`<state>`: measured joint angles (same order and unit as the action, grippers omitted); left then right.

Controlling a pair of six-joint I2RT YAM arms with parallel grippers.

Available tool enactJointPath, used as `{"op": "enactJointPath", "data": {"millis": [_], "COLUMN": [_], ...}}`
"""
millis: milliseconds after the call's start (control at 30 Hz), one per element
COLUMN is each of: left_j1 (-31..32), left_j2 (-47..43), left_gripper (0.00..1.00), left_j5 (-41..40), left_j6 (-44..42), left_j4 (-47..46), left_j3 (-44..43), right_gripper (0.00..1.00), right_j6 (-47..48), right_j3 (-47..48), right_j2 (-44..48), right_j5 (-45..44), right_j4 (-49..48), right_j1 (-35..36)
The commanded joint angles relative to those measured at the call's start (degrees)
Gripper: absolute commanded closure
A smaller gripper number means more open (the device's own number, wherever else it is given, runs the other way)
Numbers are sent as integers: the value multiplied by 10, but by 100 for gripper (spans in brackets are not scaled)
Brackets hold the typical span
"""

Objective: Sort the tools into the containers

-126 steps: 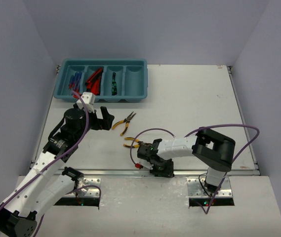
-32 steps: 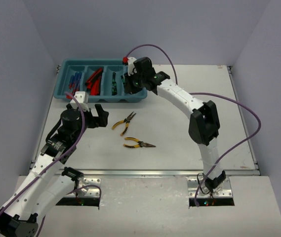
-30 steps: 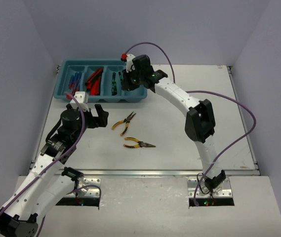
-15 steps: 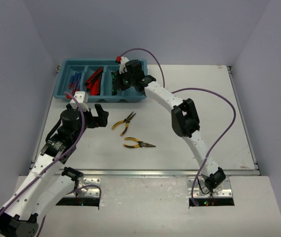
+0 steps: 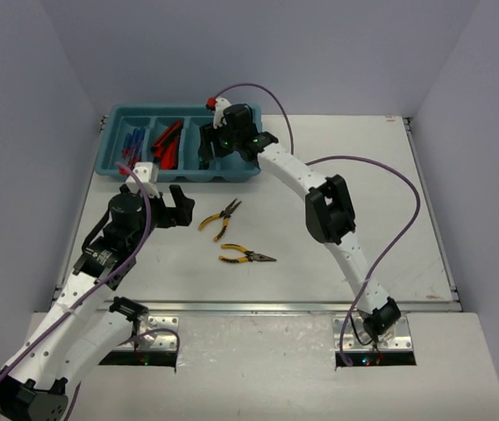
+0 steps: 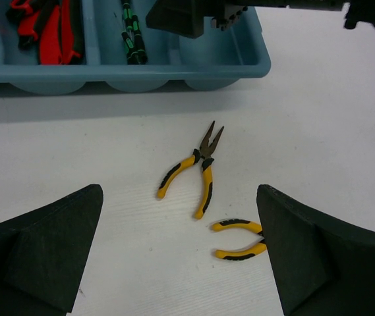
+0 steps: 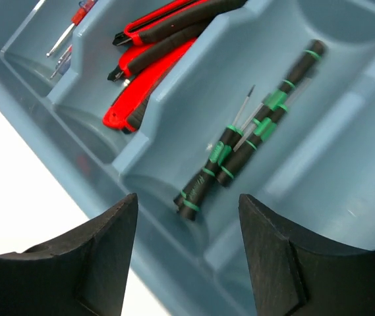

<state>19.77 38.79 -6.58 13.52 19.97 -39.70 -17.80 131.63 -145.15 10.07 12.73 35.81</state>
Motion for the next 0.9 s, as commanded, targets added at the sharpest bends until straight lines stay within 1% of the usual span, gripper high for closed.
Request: {"op": "enactJointPath", "data": {"millis": [0, 33, 100, 133, 167, 200, 233, 267, 367, 433, 533, 567, 600, 667, 700, 800, 867], "left_j1": [-7, -7, -7, -7, -7, -7, -7, -6, 0, 26, 33, 33, 33, 31, 30, 29, 29], "left_j2": [17, 27, 47, 60, 70, 83, 105, 127, 232, 282, 374, 398, 405, 467, 486, 566, 600], "left_gripper": [0, 0, 0, 0, 0, 0, 0, 0, 0, 0, 0, 0, 0, 0, 0, 1, 3], "left_j5": [11, 19, 30, 34, 37, 42, 53, 74, 118, 102, 66, 48, 34, 4, 3, 26, 45], "left_j6": [6, 6, 6, 6, 6, 3, -1, -5, -20, -24, -30, -33, -33, -48, -52, -68, -81], "left_j4": [-15, -13, -11, -9, -7, -3, 4, 15, 57, 76, 102, 117, 121, 141, 145, 157, 161], "left_j3": [-5, -6, -10, -12, -16, -22, -25, -45, -83, -110, -164, -180, -184, -224, -236, -279, -292], "right_gripper": [35, 32, 25, 20, 12, 5, 1, 1, 1, 1, 2, 3, 4, 6, 7, 7, 7], "right_j6": [46, 50, 72, 84, 89, 103, 113, 118, 137, 134, 117, 102, 98, 90, 89, 99, 112], "right_j3": [-45, -90, -144, -166, -195, -247, -300, -339, -483, -543, -629, -680, -694, -757, -768, -790, -794], "right_j2": [165, 210, 268, 291, 312, 339, 379, 437, 527, 581, 650, 690, 701, 746, 765, 793, 808], "right_j5": [-48, -59, -64, -68, -73, -80, -91, -95, -92, -77, -41, -36, -30, 3, 21, 29, 20], "right_j4": [2, 18, 62, 82, 97, 107, 113, 110, 102, 98, 75, 59, 47, 25, 22, 25, 36], "right_j1": [-5, -7, -13, -14, -14, -14, -14, -14, -15, -15, -15, -15, -15, -15, -15, -14, -15]}}
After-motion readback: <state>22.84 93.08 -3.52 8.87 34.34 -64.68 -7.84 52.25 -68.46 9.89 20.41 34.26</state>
